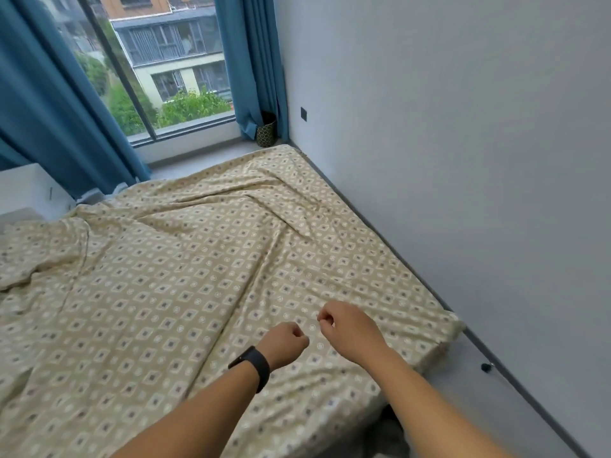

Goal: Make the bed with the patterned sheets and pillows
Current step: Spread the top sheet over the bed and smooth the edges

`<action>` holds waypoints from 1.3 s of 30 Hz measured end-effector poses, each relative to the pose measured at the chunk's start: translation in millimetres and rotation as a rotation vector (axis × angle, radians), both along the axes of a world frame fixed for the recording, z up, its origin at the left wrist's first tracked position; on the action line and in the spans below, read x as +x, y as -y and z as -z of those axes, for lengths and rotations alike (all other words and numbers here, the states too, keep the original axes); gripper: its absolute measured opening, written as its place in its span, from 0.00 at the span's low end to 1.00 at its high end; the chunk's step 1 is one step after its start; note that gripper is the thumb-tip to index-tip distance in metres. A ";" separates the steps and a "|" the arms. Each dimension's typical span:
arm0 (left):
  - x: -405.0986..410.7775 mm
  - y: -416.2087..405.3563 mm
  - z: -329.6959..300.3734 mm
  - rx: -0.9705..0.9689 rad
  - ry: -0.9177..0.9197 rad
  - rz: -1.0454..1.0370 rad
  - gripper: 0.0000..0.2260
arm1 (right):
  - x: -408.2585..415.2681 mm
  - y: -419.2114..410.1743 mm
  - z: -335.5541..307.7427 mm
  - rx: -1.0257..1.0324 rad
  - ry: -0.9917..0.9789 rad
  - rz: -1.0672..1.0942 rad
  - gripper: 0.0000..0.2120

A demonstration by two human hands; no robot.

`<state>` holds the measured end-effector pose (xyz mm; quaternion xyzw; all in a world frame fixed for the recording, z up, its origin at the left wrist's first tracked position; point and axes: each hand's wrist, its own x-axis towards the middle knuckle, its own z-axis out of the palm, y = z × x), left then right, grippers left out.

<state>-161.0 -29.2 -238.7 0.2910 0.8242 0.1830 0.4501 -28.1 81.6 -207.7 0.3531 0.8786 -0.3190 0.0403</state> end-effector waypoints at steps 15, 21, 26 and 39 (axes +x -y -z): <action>94.3 -183.0 -23.5 0.090 0.043 -0.245 0.09 | 36.3 -212.6 -31.9 0.064 -0.043 -0.317 0.11; 97.1 -254.3 -30.2 0.117 0.073 -0.180 0.09 | 59.5 -270.0 -33.1 0.058 -0.057 -0.285 0.07; 97.5 -326.6 -50.8 0.178 0.024 -0.279 0.09 | 58.8 -349.5 -34.4 0.062 -0.117 -0.311 0.07; 168.4 -471.7 -94.0 0.251 -0.027 -0.752 0.07 | 46.2 -527.9 -68.4 0.122 -0.141 -0.816 0.10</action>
